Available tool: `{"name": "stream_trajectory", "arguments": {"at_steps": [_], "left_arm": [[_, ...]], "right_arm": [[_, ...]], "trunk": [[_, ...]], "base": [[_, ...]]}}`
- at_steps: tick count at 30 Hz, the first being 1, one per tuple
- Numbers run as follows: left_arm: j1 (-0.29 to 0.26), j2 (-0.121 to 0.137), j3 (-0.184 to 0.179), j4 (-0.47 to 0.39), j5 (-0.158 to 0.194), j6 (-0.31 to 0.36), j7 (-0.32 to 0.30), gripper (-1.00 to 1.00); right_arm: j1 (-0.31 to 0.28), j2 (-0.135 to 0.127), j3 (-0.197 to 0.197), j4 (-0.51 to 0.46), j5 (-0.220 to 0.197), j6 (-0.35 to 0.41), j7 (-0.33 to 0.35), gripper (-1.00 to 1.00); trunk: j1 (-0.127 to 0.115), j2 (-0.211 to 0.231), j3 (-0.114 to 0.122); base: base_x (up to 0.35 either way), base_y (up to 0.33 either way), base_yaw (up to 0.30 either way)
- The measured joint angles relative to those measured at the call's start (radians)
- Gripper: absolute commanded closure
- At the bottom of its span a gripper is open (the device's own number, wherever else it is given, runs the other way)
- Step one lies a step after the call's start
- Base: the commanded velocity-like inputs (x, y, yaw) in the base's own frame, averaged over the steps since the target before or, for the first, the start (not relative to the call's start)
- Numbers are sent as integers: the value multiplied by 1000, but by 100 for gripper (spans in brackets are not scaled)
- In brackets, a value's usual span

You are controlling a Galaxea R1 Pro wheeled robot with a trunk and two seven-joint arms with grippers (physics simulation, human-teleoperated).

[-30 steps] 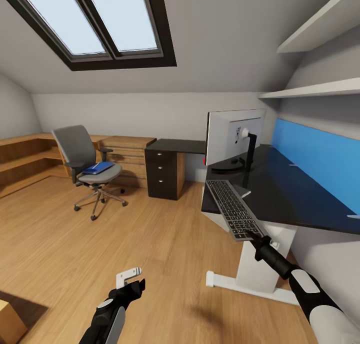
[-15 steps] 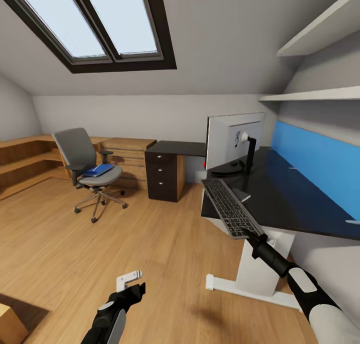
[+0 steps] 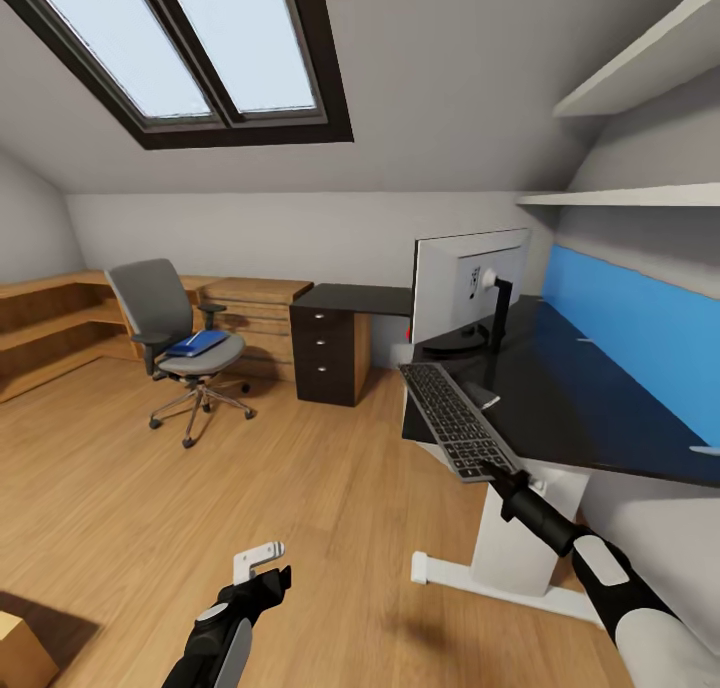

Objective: In the bedroom, organize the workspace by keeping the computer under the desk, ensuring the monitor is on the desk, placing the keyboard on the desk next to the monitor, placing the mouse on the desk next to the keyboard, moving the folder from the swivel chair onto the desk next to the mouse, stacking the notebook on top of the folder with the pen on top of the notebook, and positioning the swivel chair next to the desk.

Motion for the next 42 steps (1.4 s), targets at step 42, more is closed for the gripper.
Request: {"name": "stream_trajectory", "arguments": {"at_steps": [42], "left_arm": [[0, 0, 1, 16, 1, -3, -4, -100]], "right_arm": [[0, 6, 40, 9, 21, 3, 75, 100]], "trunk": [[-8, 14, 6]], "base": [[3, 168, 63]]}}
